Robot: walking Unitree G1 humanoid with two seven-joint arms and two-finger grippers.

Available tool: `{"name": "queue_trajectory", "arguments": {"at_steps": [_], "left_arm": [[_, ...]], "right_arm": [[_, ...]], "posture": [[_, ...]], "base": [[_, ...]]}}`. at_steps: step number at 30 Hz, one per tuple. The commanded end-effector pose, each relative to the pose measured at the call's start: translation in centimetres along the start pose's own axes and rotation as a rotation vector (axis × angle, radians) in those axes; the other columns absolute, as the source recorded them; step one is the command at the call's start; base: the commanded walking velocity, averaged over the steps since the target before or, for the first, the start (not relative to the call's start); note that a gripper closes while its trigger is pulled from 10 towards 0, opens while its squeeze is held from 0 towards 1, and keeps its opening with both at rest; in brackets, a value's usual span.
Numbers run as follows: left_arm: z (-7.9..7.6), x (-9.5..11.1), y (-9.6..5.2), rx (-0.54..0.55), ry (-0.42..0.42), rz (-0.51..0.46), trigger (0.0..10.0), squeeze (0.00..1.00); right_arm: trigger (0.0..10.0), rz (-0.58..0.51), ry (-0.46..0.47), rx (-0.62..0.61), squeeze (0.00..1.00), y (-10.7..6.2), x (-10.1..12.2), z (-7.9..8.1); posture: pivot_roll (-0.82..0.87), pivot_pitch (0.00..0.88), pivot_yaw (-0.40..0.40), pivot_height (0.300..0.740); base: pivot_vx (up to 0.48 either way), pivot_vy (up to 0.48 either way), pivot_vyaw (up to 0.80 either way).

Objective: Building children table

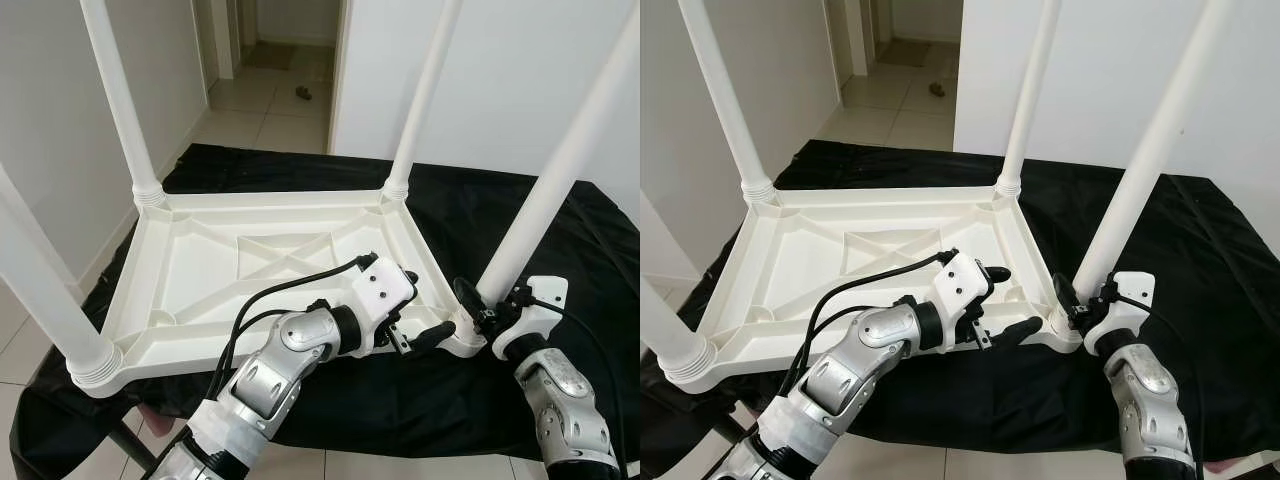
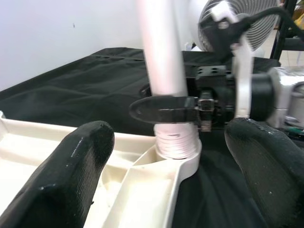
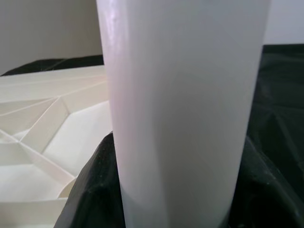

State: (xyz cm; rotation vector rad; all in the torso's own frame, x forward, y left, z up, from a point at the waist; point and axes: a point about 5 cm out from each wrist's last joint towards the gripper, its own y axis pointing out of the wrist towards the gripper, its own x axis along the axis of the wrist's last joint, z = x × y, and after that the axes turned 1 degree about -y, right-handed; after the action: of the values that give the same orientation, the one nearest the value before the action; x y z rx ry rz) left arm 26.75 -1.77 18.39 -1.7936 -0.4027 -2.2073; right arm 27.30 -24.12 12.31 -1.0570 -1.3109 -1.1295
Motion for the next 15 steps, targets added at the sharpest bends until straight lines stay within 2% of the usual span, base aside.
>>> {"name": "queue_trajectory", "arguments": {"at_steps": [1, 3, 7, 9, 10, 14, 15], "left_arm": [[0.0, -0.1, -0.1, 0.008, 0.003, 0.015, 10.0, 0.0], [0.1, -0.1, -0.1, 0.009, 0.004, 0.015, 10.0, 0.0], [0.2, 0.1, -0.1, 0.006, 0.002, 0.01, 10.0, 0.0], [0.3, 0.1, -0.1, 0.005, 0.002, 0.009, 10.0, 0.0], [0.3, 0.1, -0.1, 0.005, 0.003, 0.009, 10.0, 0.0], [0.3, 0.1, -0.1, 0.005, 0.003, 0.009, 10.0, 0.0], [0.3, 0.1, -0.1, 0.004, 0.004, 0.01, 10.0, 0.0]], "right_arm": [[10.0, 0.128, 0.038, 0.005, 0.0, -1.5, -3.5, 1.0], [10.0, 0.11, 0.043, 0.004, 0.0, -1.5, -3.3, 1.0], [10.0, -0.021, 0.041, -0.009, 0.0, -0.9, -0.7, 0.8], [10.0, -0.039, 0.039, -0.008, 0.0, -0.7, -0.2, 0.8], [10.0, -0.075, 0.014, -0.002, 0.0, -0.4, 0.9, 0.9], [10.0, -0.087, 0.002, 0.0, 0.0, -0.4, 1.2, 0.9], [10.0, -0.123, 0.005, 0.009, 0.0, 0.0, 2.4, 1.1]], "posture": [[-0.04, 0.053, 0.016, 0.74], [-0.04, 0.053, 0.016, 0.74], [-0.04, 0.053, 0.018, 0.74], [-0.04, 0.053, 0.018, 0.74], [-0.04, 0.051, 0.019, 0.74], [-0.04, 0.051, 0.019, 0.74], [-0.04, 0.051, 0.019, 0.74]], "base": [[0.0, 0.0, 0.0], [0.0, 0.0, 0.0], [0.0, 0.0, 0.0], [0.0, 0.0, 0.0], [0.0, 0.0, 0.0], [0.0, 0.0, 0.0], [0.0, 0.0, 0.0]]}}
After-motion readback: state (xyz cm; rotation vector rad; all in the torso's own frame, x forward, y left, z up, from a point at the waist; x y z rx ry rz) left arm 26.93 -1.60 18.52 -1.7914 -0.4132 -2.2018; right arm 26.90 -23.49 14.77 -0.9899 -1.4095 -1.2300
